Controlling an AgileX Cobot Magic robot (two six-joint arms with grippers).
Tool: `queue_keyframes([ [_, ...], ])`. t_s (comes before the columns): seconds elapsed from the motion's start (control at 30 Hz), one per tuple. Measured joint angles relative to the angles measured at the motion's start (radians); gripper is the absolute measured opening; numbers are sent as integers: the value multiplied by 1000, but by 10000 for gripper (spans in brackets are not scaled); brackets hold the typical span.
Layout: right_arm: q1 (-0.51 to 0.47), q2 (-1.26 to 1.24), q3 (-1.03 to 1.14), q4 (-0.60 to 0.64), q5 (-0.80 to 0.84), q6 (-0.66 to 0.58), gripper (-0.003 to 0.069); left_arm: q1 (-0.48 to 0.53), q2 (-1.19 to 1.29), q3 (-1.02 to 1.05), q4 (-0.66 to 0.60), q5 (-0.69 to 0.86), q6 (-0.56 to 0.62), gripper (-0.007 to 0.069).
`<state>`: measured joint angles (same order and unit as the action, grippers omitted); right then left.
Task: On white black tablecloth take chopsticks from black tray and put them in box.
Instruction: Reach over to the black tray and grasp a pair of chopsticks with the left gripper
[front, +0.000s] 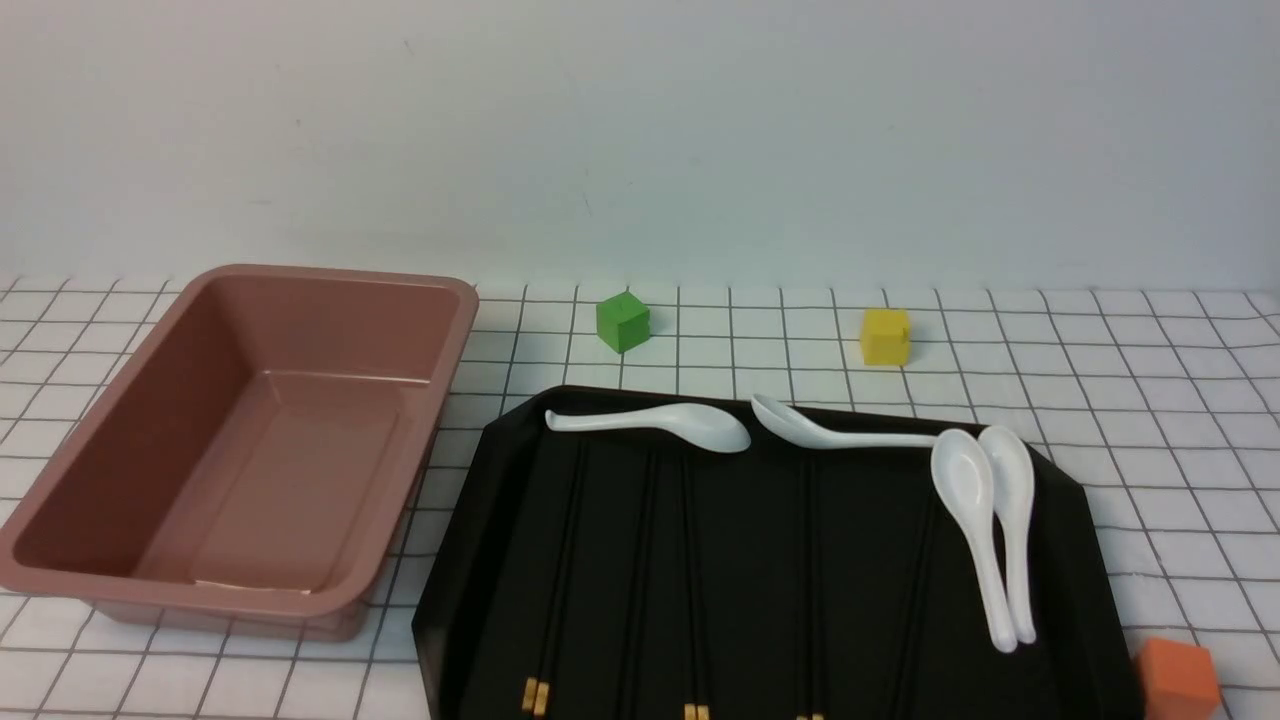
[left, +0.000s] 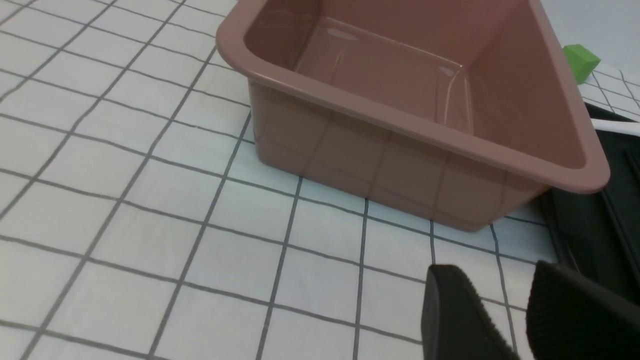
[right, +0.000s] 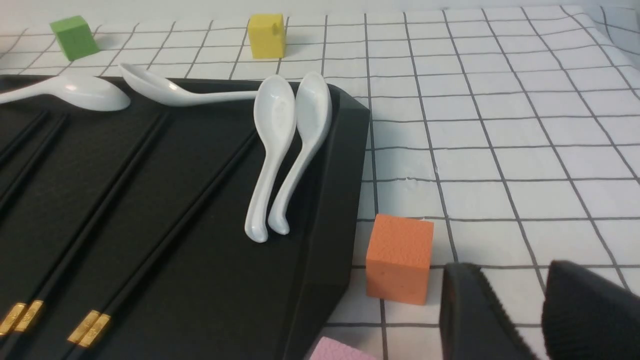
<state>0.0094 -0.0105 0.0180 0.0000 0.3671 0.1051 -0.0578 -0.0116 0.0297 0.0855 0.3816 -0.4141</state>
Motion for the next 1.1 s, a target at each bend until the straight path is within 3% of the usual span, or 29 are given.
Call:
queue_keyframes([
  [0.53, 0, 0, 0, 0, 0, 0, 240, 0, 0, 0, -7, 0, -6, 239],
  [0.63, 0, 0, 0, 0, 0, 0, 240, 0, 0, 0, -141, -2, -95, 239],
  [0.77, 0, 0, 0, 0, 0, 0, 240, 0, 0, 0, -424, -4, -276, 239],
  [0.8, 0, 0, 0, 0, 0, 0, 240, 0, 0, 0, -578, -4, -369, 239],
  [0.9, 0, 0, 0, 0, 0, 0, 240, 0, 0, 0, -728, -11, -449, 239],
  [1.1, 0, 0, 0, 0, 0, 0, 240, 0, 0, 0, -815, -48, -491, 239],
])
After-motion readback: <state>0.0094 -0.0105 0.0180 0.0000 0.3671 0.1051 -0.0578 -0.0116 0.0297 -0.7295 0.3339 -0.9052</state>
